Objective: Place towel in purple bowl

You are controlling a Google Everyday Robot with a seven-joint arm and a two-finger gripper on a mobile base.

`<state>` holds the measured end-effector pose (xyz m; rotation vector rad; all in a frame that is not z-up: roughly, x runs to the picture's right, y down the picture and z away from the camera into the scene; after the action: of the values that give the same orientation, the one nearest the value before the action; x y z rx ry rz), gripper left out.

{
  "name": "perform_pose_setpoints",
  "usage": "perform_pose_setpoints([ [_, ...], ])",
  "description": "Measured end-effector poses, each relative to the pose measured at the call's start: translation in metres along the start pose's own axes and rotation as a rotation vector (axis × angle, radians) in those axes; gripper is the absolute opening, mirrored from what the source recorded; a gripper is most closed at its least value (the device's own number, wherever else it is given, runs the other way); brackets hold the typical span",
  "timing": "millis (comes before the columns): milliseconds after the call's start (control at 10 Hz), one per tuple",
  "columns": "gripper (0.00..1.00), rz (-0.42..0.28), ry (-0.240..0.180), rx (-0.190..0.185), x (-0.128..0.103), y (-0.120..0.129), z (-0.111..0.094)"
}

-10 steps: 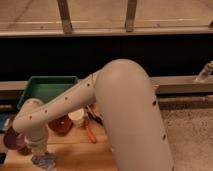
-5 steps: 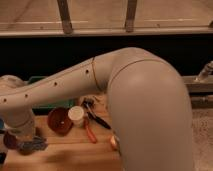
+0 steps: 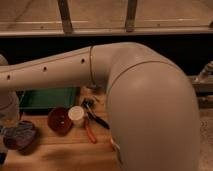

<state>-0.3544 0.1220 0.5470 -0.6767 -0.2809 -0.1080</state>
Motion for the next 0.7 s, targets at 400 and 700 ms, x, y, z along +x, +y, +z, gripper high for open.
perform_pose_setpoints([
  [400,0.0,-0.152,-0.17,-0.066,-0.035,-0.033,0.047],
  [700,0.0,-0.172,-0.203,-0.076,-0.04,-0.036,0.059],
])
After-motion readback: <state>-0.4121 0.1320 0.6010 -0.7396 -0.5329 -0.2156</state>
